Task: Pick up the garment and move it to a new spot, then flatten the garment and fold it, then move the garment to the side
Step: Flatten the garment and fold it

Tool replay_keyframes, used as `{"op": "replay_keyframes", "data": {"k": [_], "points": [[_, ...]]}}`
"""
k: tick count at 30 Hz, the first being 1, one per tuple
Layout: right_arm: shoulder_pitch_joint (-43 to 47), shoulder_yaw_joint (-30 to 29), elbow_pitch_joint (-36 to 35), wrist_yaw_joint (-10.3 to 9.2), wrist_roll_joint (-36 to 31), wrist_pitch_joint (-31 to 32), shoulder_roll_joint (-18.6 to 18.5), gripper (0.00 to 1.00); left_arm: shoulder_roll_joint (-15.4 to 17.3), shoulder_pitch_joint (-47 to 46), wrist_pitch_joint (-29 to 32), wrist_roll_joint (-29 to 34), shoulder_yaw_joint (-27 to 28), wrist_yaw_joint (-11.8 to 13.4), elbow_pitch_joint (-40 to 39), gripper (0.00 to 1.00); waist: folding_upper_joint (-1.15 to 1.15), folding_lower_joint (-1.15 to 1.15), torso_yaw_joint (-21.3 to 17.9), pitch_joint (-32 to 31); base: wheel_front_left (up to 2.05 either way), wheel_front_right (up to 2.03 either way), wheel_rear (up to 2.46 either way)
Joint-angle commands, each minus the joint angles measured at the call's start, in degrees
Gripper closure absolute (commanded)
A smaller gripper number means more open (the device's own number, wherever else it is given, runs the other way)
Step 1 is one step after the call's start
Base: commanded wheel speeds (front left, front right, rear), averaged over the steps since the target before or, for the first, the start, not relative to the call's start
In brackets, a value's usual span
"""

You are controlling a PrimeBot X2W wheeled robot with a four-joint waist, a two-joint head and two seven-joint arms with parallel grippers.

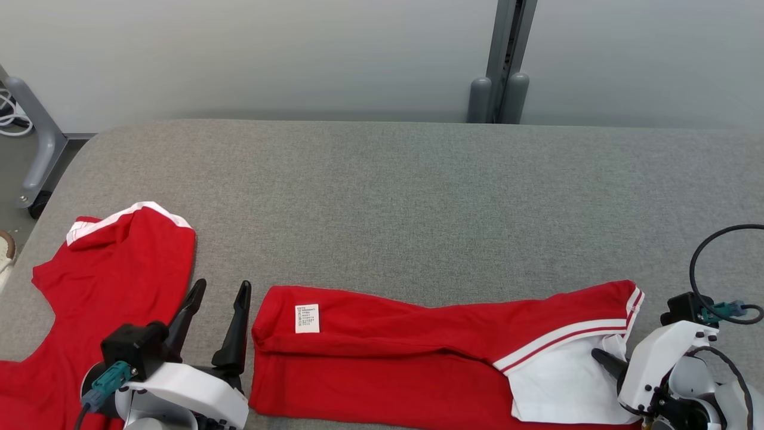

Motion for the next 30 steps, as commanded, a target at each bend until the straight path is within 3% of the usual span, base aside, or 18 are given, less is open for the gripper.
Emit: {"op": "replay_keyframes", "data": {"k": [1, 10, 20, 30], "points": [[0.16, 0.6, 0.99, 0.02, 0.41, -0.26, 0.1, 1.0, 0.07, 0.69, -0.3, 0.65, 0.47, -0.36, 0.17, 0.0, 0.0, 0.0, -0.09, -0.09, 0.0, 0.0, 0.0], [-0.81, -1.84, -0.14, 0.01, 0.72, -2.45, -4.95, 1.0, -1.11, 1.65, -0.3, 2.67, 1.66, -1.58, -0.3, 0.0, 0.0, 0.0, -1.97, -0.81, 0.0, 0.0, 0.0], [-1.13, -7.16, -3.66, 0.02, -4.3, -1.34, -9.38, 1.0, -3.21, 3.38, -0.3, 4.93, 3.55, -3.01, 0.02, 0.0, 0.0, 0.0, -5.08, -2.25, 0.0, 0.0, 0.0], [1.82, -9.62, -17.74, 0.03, -2.82, 3.58, -7.89, 1.0, -4.72, 4.84, -0.29, 6.09, 5.23, -3.99, 1.65, 0.0, 0.0, 0.0, -5.79, -4.19, 0.0, 0.0, 0.0]]}}
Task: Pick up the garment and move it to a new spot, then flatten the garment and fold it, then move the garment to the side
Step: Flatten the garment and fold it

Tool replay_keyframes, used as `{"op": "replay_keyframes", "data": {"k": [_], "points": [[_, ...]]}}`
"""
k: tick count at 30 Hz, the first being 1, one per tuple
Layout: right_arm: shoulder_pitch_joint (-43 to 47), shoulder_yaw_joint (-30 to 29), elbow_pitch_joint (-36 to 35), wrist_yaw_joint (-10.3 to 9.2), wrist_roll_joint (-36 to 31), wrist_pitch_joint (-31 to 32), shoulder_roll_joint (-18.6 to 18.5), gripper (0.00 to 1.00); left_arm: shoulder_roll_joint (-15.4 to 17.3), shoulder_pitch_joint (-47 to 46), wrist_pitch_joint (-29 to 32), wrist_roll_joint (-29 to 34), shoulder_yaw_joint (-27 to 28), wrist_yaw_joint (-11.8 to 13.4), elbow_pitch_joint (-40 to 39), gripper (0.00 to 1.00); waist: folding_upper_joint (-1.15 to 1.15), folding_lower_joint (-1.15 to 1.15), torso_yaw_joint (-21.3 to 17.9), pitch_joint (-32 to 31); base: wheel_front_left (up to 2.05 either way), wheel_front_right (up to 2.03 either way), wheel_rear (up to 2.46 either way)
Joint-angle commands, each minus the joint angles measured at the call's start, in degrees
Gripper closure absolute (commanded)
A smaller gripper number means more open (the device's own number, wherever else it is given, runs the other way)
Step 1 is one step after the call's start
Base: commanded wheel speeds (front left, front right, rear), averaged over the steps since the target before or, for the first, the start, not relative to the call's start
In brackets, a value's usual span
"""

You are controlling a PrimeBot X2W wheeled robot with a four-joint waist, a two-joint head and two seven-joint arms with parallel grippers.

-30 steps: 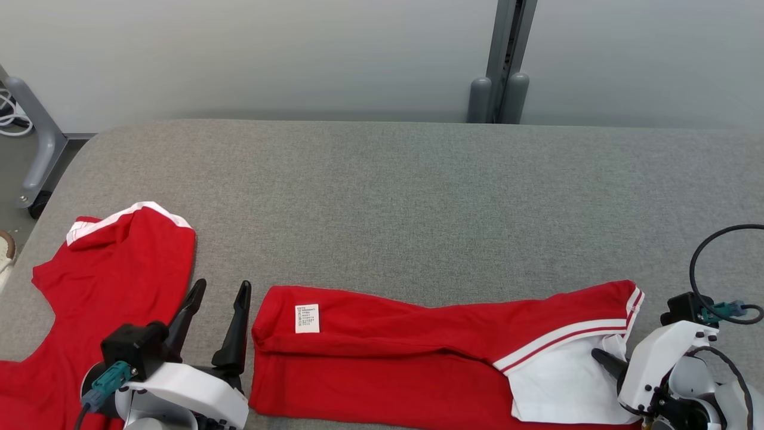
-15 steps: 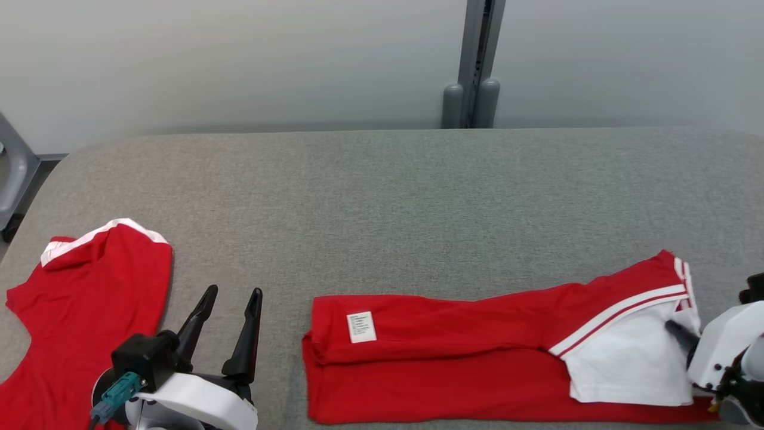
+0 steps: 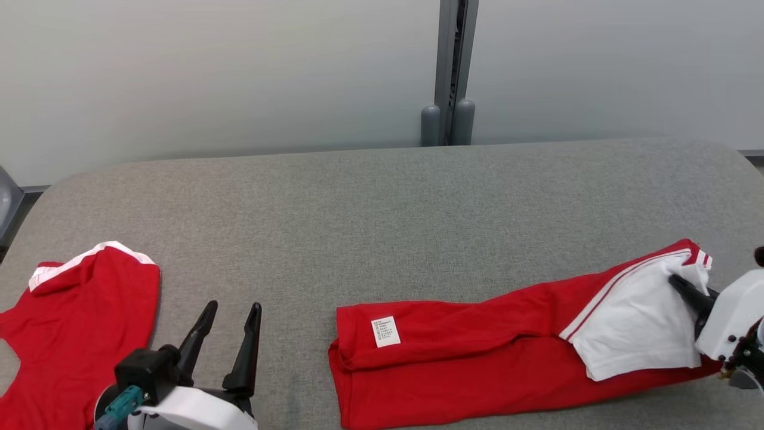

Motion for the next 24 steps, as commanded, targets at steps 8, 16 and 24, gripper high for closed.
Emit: {"op": "replay_keyframes", "data": {"k": [8, 16, 24], "points": [[4.22, 3.75, -14.64, 0.03, 0.75, 4.76, 1.43, 1.0, -0.72, 1.03, -0.26, 0.84, 0.68, -1.0, 1.6, 0.0, 0.0, 0.0, 2.37, -1.31, 0.0, 0.0, 0.0], [4.42, 9.02, -17.72, 0.03, 0.98, 6.98, 5.94, 1.0, -1.25, 0.35, 0.0, 0.87, -0.21, -1.68, 3.01, 0.0, 0.0, 0.0, 6.97, -1.71, 0.0, 0.0, 0.0], [1.43, 13.85, -12.15, 0.03, 2.02, 6.4, 8.09, 1.0, -1.32, -0.16, 0.26, 0.6, -0.66, -2.1, 4.39, 0.0, 0.0, 0.0, 11.83, -2.14, 0.0, 0.0, 0.0]]}}
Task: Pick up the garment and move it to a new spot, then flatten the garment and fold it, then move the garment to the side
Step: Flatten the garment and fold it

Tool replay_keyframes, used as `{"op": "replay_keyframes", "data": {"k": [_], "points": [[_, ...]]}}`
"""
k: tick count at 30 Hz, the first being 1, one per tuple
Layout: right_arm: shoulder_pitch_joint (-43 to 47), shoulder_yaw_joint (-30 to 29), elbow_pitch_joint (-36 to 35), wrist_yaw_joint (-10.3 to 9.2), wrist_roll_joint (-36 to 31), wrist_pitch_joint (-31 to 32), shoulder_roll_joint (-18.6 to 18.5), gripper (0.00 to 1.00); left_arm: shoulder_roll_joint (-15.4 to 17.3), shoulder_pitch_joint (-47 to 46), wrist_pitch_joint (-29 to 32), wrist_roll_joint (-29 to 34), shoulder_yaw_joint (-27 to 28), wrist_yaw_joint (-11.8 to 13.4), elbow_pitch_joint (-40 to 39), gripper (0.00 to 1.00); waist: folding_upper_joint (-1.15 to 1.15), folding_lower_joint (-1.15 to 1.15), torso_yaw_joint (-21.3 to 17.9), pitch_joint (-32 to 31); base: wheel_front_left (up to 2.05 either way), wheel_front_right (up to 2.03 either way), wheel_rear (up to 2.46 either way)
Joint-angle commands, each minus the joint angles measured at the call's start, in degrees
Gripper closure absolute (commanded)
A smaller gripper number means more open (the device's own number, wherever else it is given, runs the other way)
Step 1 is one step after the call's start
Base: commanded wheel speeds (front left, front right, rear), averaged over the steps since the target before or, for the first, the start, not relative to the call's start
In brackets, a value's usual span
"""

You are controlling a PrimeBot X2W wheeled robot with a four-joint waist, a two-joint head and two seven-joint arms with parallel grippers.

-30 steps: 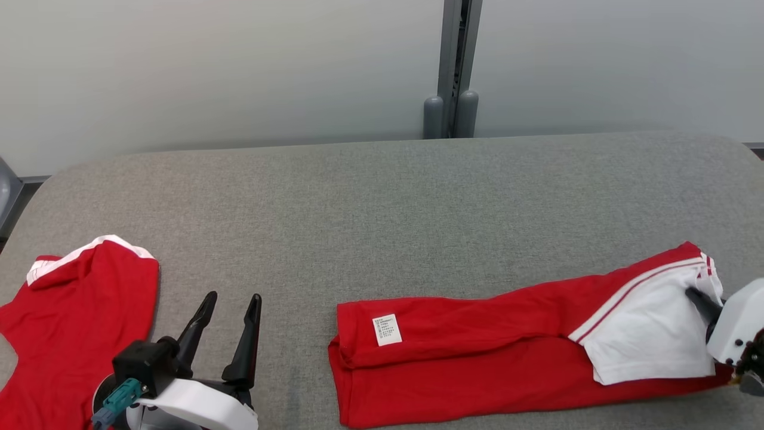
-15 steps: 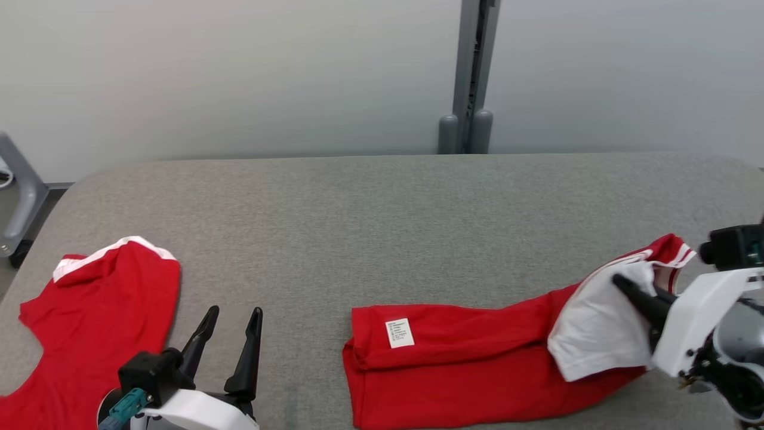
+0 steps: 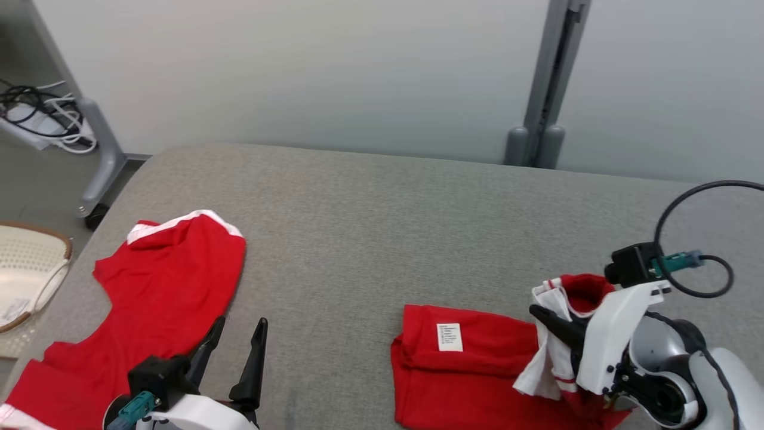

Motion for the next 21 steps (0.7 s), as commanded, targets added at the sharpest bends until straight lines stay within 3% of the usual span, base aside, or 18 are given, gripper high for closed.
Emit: {"op": "replay_keyframes", "data": {"k": [1, 20, 21], "points": [[-1.27, 0.95, 1.61, 0.04, 0.78, -0.57, 0.24, 1.0, 0.07, -0.66, 0.06, 0.01, -0.1, -0.47, 0.28, 0.0, 0.0, 0.0, 1.71, -0.24, 0.0, 0.0, 0.0], [-11.98, 12.2, 20.95, 0.04, 6.61, -3.87, 3.11, 1.0, 0.01, -1.67, 0.24, -0.56, -0.48, -0.91, 2.1, 0.0, 0.0, 0.0, 7.93, -0.01, 0.0, 0.0, 0.0], [-12.35, 12.77, 21.56, 0.04, 6.92, -4.36, 3.13, 0.91, 0.04, -1.62, 0.23, -0.56, -0.46, -0.84, 2.16, 0.0, 0.0, 0.0, 8.0, 0.02, 0.0, 0.0, 0.0]]}}
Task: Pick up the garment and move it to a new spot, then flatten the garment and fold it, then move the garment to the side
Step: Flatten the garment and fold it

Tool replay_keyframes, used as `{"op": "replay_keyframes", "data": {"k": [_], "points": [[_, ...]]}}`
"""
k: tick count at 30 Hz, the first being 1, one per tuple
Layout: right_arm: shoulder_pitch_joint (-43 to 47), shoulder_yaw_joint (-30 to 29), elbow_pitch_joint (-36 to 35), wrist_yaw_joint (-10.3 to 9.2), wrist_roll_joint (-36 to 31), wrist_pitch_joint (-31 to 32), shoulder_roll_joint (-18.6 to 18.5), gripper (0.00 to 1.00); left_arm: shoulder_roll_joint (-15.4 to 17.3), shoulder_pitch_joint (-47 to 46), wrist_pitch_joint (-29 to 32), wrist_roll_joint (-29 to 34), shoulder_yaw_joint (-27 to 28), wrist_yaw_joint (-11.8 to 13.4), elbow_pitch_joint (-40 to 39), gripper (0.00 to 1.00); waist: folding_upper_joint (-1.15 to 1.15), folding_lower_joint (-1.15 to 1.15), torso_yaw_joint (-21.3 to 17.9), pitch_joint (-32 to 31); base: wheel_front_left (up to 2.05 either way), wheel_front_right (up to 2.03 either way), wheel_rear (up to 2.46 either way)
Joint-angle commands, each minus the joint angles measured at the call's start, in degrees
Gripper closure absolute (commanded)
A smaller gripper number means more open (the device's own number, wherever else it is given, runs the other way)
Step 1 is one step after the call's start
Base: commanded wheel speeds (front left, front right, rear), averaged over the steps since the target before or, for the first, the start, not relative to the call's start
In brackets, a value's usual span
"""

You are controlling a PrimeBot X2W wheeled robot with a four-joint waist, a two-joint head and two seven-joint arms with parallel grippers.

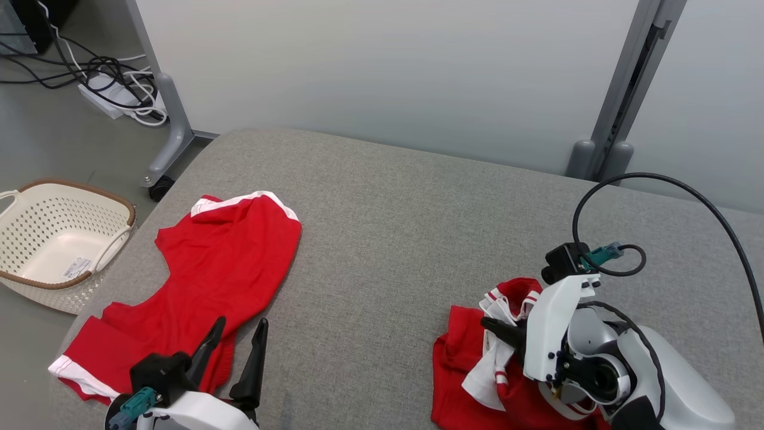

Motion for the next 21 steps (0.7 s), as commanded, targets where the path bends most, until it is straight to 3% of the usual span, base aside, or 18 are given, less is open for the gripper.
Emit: {"op": "replay_keyframes", "data": {"k": [1, 2, 3, 11, 17, 21], "points": [[-0.75, 0.26, 0.46, 0.04, 0.42, -0.8, -0.26, 0.58, 0.2, -0.65, -0.04, -0.08, 0.16, -0.17, 0.1, 0.0, 0.0, 0.0, 0.04, 0.01, 0.0, 0.0, 0.0], [-1.08, 0.69, 0.92, 0.04, 0.84, -1.38, -0.16, 0.14, 0.27, -0.56, -0.05, -0.14, 0.18, -0.16, 0.16, 0.0, 0.0, 0.0, 0.04, 0.03, 0.0, 0.0, 0.0], [-1.3, 1.1, 1.38, 0.04, 1.46, -1.77, 0.05, 0.0, 0.36, -0.49, -0.05, -0.22, 0.22, -0.13, 0.24, 0.0, 0.0, 0.0, -0.04, 0.02, 0.0, 0.0, 0.0], [-1.21, 4.4, -2.01, 0.04, 8.9, -1.81, -1.05, 0.0, 0.68, 0.05, -0.12, -0.6, 0.54, 0.36, 0.48, 0.0, 0.0, 0.0, -2.53, -0.67, 0.0, 0.0, 0.0], [1.07, 4.53, -12.16, 0.04, 14.97, -3.1, -4.95, 0.0, 0.91, 0.6, -0.26, -0.78, 0.92, 0.92, -0.16, 0.0, 0.0, 0.0, -5.67, -1.31, 0.0, 0.0, 0.0], [2.62, 2.09, -18.6, 0.04, 14.78, -7.53, -9.19, 0.0, 0.79, 1.31, -0.39, -0.59, 1.48, 1.3, -1.03, 0.0, 0.0, 0.0, -7.67, -1.36, 0.0, 0.0, 0.0]]}}
